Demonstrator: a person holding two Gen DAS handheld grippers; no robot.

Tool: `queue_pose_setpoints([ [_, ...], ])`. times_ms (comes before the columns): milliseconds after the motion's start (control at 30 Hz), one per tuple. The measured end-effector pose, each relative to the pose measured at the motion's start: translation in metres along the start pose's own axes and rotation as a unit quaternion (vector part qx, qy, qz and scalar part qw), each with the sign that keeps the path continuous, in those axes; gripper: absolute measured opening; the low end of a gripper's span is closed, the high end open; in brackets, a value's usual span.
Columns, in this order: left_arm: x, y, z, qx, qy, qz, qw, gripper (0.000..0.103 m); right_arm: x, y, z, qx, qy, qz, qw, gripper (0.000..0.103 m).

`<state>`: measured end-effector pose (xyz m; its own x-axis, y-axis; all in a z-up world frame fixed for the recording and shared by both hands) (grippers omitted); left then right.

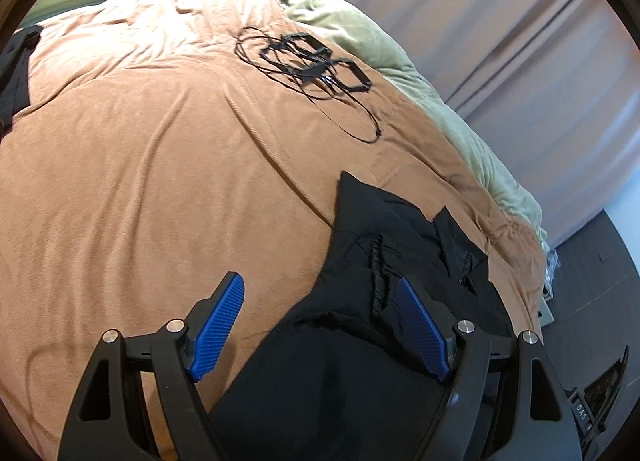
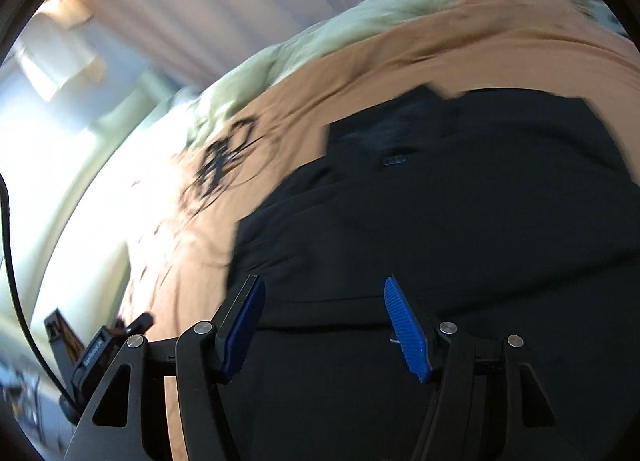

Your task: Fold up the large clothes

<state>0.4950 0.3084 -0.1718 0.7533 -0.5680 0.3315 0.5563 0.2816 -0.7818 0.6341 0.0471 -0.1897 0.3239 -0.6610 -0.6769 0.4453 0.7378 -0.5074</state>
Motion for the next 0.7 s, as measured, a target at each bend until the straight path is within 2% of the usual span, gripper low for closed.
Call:
queue_pose_setpoints([
  [167, 0.019, 0.005, -0.006, -0.003, 0.034, -0.01, 0.9994, 0.08, 0.05, -0.055, 0.008, 0.047, 0.055, -0.042, 0.997, 0.063],
  [367, 0.047, 0.02, -0.01, -0.007, 0.084, -0.008, 0.9964, 0.08, 0.105, -0.084, 0.02, 0.079, 0.121, -0.062, 0.988, 0.063],
  [467, 0.058, 0.031, -0.014, -0.018, 0.096, -0.018, 0.995, 0.08, 0.126, -0.086, 0.02, 0.09, 0.155, -0.059, 0.982, 0.062],
  [600, 0.079, 0.042, -0.022, -0.015, 0.135, -0.029, 0.9903, 0.08, 0.144, -0.081, 0.025, 0.099, 0.184, -0.048, 0.977, 0.06],
  [667, 0.084, 0.049, -0.028, -0.022, 0.147, -0.031, 0.9883, 0.08, 0.153, -0.079, 0.026, 0.104, 0.196, -0.047, 0.974, 0.054],
  [700, 0.085, 0.055, -0.033, -0.029, 0.155, -0.023, 0.9873, 0.076, 0.157, -0.077, 0.026, 0.105, 0.203, -0.049, 0.972, 0.053],
])
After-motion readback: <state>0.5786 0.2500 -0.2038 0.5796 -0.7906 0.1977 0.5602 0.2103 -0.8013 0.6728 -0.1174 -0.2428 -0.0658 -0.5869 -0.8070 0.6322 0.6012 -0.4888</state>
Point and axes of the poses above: each gripper's, at about its wrist camera, not at the fingertips, and y roughly the way its jaws point, x to its right, z to its top, the point moved 4 cm from there along y, roughly the way its jaws point, and after that the axes turned 15 degrees about z, right-handed, at the moved point
